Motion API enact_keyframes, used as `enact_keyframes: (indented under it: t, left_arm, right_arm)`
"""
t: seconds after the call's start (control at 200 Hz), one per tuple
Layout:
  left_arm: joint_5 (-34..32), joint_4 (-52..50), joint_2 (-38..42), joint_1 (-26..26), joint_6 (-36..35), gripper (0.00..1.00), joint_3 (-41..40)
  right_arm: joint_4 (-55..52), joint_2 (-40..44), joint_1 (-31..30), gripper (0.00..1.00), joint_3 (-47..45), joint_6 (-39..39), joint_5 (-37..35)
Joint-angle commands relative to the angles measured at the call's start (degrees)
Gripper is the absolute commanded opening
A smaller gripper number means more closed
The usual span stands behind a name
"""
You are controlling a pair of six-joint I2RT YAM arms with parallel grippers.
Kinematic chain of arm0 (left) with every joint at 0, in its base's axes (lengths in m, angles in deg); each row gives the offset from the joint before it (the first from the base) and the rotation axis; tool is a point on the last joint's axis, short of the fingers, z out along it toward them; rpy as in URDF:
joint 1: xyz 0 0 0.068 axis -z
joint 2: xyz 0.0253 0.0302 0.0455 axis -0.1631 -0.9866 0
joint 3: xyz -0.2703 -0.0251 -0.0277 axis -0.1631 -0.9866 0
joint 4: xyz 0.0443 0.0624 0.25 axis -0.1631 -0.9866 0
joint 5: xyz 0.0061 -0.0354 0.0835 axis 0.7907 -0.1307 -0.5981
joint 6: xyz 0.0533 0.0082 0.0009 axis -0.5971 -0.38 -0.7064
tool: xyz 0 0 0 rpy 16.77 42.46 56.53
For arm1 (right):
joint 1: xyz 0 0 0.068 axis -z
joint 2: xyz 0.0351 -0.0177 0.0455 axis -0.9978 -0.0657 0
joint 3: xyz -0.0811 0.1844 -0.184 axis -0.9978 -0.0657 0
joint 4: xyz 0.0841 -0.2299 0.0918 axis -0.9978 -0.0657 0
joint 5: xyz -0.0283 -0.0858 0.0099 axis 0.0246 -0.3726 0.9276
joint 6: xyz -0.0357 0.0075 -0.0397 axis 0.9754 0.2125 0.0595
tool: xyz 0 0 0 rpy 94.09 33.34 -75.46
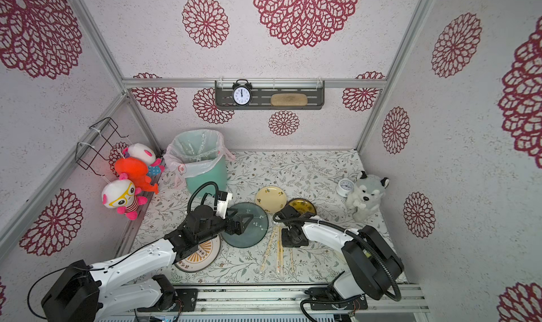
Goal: Remove the packaging of disposable chopsticks
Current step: Pick up the disposable chopsticks from the center of the board.
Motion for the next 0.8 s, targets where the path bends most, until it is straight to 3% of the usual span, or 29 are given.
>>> enact_keyframes:
  t: [0.0, 0.13, 0.385, 0.455, 0.64, 0.796]
  left_arm:
    - [-0.6, 2.7, -0.9, 0.6, -1.0, 0.98, -0.3]
    - [0.8, 5.2, 0.0, 0.2, -3.1, 0.98, -0.3]
    - [10.5, 9.9, 3.2, -5.4, -3.4, 1.0, -0.1]
    - [13.3, 12.7, 3.2, -5.4, -4.8, 0.94, -0.5]
    - [16.6, 16.1, 4.2, -6.7, -7.8, 0.93, 0.1]
    - [23.0, 17.5, 3.3, -8.2, -8.0, 0.89, 2.7]
  right_arm:
    - [1.9, 1.7, 0.2, 0.0, -0.7, 3.0, 0.1]
    - [4.7, 6.9, 1.4, 0.0, -0.5, 7.2, 0.0]
    - [8.6, 14.9, 3.3, 0.0, -0.3, 12.5, 1.6]
    - [9.7, 17.5, 3.8, 0.0, -0.8, 13.6, 2.5]
    - [28.0, 26.3, 3.8, 0.0, -6.4, 17.9, 13.0]
    - [41.6, 27.2, 3.8, 0.0, -9.2, 21.0, 20.6]
